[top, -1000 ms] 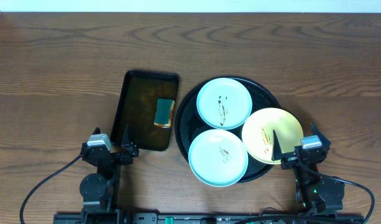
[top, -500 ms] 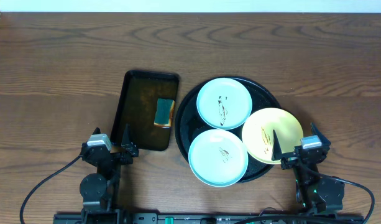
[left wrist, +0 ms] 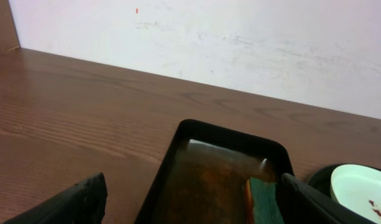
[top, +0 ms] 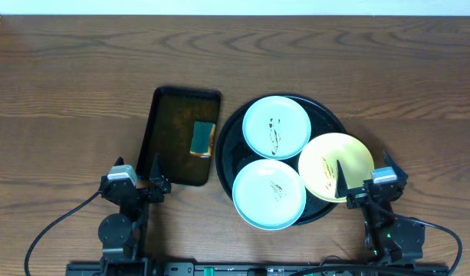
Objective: Clean dirty plates on tray and stack at the side
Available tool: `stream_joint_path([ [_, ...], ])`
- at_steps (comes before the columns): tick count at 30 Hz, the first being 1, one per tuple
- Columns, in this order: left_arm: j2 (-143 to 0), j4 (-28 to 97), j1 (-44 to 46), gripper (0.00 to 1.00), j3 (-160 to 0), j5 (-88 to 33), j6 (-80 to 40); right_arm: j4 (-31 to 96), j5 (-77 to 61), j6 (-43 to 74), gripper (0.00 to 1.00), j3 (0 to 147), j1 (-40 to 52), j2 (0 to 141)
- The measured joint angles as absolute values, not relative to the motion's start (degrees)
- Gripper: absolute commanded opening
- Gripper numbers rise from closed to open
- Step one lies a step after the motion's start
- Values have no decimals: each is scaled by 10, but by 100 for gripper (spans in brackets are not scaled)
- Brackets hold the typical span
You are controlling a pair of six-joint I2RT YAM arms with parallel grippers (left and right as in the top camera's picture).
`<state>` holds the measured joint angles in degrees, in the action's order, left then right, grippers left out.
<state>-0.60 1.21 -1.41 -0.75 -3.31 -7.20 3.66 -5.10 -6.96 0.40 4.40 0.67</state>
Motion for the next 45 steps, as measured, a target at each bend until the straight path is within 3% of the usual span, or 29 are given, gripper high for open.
stream_joint_path([
  [22,-32,54,-14,87,-29,-31,-75,49,-9,-56,99,6,44,8],
  [36,-348,176,-14,87,-263,-26,-77,219,30,44,99,157,44,180],
  [45,-571,383,-14,87,-500,-40,-77,400,37,62,99,368,44,408],
])
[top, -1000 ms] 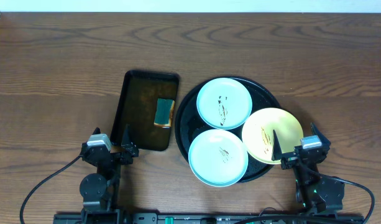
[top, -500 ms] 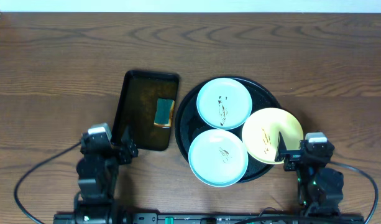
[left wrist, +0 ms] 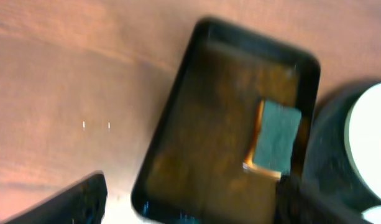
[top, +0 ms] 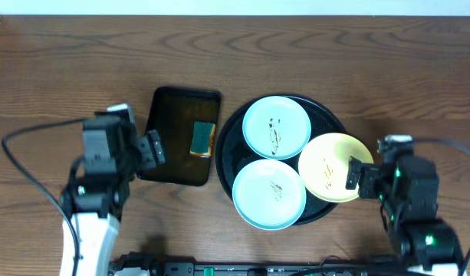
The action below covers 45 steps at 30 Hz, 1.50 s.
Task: Clean dirty plates on tray and stack at the side
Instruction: 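Reach the left gripper to the green sponge on the black tray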
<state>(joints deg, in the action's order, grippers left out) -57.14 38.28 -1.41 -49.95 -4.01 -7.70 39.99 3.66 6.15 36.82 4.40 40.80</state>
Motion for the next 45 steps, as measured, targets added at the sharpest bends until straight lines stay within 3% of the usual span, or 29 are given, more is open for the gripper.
stream_joint_path([
  [6,-605,432,-14,87,-544,-44,-77,457,5,61,99,470,44,535],
  [12,-609,381,-14,87,-544,-47,-77,456,-39,61,99,490,44,583],
  [20,-677,350,7,86,-600,-57,-74,456,59,102,99,490,18,587],
  [34,-895,355,127,81,-648,-58,-42,460,58,120,99,490,-3,587],
  [45,-986,344,138,73,-648,-72,-27,465,58,120,99,490,-3,587],
])
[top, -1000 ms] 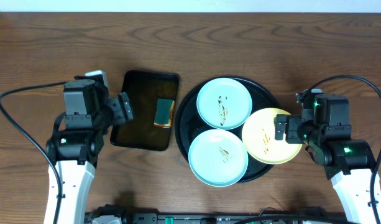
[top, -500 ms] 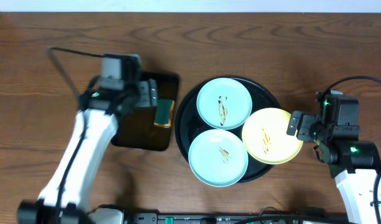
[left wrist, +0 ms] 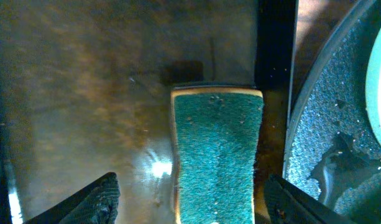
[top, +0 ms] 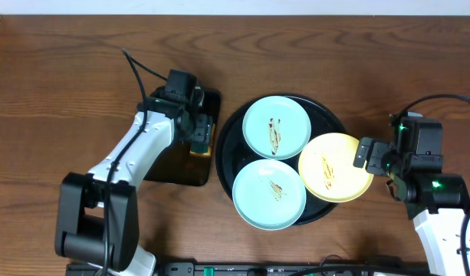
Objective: Clean dirty plates on tray and stack at the side
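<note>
Three dirty plates lie on the round black tray [top: 330,119]: a teal plate [top: 276,126] at the back, a second teal plate [top: 269,194] in front, and a yellow plate [top: 334,167] overhanging the right rim. All carry brown smears. A green sponge [left wrist: 218,149] with an orange base lies in the rectangular black tray [top: 162,157], partly hidden in the overhead view under my left gripper [top: 199,126]. In the left wrist view the left gripper [left wrist: 193,208] is open, its fingertips [left wrist: 94,202] either side of the sponge. My right gripper [top: 369,152] is at the yellow plate's right edge; its jaws are unclear.
The rectangular tray holds a wet brownish film [left wrist: 84,93] and sits just left of the round tray's textured rim [left wrist: 314,124]. Bare wooden table [top: 66,77] lies all around. Cables trail from both arms.
My left gripper has moved from the left of the rectangular tray to close over the sponge, straddling it. The right arm has shifted slightly right and back, still at the yellow plate's edge.
Both arms were first parked at the table's front edge, grippers pointing at the trays. Then both had lifted, the left beside the rectangular tray, the right near the yellow plate. Now the left is open around the sponge. No plate has moved.
</note>
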Available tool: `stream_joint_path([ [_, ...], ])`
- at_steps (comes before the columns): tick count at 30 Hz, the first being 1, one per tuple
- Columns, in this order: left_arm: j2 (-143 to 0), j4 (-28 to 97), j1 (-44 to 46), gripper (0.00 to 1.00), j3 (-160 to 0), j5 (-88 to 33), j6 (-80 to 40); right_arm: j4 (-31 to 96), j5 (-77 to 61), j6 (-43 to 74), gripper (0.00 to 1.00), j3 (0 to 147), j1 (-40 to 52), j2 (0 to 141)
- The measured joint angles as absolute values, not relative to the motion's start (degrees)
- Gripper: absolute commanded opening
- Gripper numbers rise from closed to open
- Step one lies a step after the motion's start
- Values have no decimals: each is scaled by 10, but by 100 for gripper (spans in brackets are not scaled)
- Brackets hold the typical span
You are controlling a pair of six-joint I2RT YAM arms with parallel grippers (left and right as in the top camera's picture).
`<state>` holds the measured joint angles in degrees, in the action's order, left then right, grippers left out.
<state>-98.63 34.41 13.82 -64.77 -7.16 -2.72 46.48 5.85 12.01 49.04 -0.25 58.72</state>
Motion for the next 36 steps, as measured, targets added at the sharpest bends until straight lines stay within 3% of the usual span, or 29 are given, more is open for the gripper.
stream_joint_path([
  [9,-1018,342,138,73,-648,-103,-27,465,58,120,99,490,-3,587],
  [15,-1036,340,138,57,-648,-106,-28,465,58,120,99,490,-3,587],
  [24,-1037,334,138,56,-648,-106,-27,465,58,122,99,490,-3,587],
  [36,-1057,320,140,42,-646,-114,-46,473,58,122,99,490,-3,587],
])
